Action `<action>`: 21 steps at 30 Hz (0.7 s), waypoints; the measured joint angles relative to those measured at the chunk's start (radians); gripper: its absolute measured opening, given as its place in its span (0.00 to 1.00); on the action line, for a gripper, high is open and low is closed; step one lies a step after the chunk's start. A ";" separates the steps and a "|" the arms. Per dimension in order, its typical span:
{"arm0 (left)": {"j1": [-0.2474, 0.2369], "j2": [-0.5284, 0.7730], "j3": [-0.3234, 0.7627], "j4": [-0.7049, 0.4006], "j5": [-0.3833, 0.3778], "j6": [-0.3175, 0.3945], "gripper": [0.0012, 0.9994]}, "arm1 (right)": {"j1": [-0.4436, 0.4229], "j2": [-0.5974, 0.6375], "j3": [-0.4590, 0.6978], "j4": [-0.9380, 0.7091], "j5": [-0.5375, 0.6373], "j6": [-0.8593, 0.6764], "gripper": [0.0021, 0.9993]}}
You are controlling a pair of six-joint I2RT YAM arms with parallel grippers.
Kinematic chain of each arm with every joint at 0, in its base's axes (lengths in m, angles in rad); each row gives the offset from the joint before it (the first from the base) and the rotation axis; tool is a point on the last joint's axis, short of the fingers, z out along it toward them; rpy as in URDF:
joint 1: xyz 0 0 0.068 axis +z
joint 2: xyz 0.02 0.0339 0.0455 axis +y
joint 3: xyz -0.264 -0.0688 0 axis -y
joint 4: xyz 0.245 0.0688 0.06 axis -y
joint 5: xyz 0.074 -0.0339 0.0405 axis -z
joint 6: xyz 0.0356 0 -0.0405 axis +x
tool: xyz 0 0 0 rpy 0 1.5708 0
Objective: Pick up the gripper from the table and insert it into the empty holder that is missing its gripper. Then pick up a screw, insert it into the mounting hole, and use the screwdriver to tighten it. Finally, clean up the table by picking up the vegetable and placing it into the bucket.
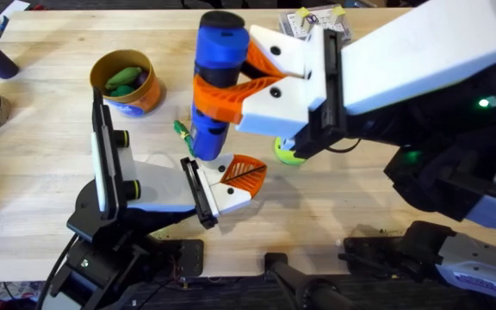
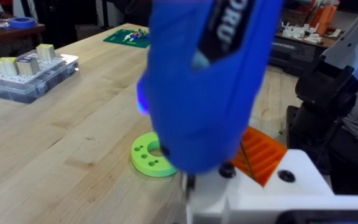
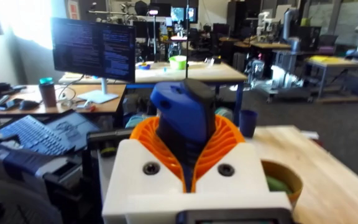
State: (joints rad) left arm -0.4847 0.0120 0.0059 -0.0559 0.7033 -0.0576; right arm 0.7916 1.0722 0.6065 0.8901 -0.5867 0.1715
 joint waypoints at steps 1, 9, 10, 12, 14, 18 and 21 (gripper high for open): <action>0.000 0.000 0.000 0.000 0.000 -0.001 0.02 | 0.003 0.003 -0.001 -0.008 -0.002 0.000 0.04; 0.000 0.000 0.000 -0.001 0.000 -0.002 0.02 | -0.005 0.023 -0.014 0.024 0.012 0.001 0.03; 0.000 0.000 0.000 -0.001 0.000 -0.002 0.02 | -0.010 0.017 -0.014 0.025 0.018 0.001 0.03; 0.000 0.000 0.000 -0.001 0.000 -0.002 0.02 | -0.025 0.005 -0.014 0.028 0.025 0.001 0.03; 0.000 0.000 0.000 -0.001 0.000 -0.002 0.02 | -0.045 -0.006 -0.014 0.029 0.032 0.001 0.04; 0.000 0.000 0.000 -0.001 0.000 -0.002 0.02 | -0.072 -0.013 -0.014 -0.017 0.047 0.000 0.03; 0.000 0.000 0.000 -0.001 0.000 -0.002 0.02 | -0.074 -0.012 -0.015 -0.045 0.048 0.001 0.03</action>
State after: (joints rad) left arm -0.4847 0.0120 0.0059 -0.0566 0.7036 -0.0601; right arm 0.7177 1.0603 0.5915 0.8448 -0.5392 0.1721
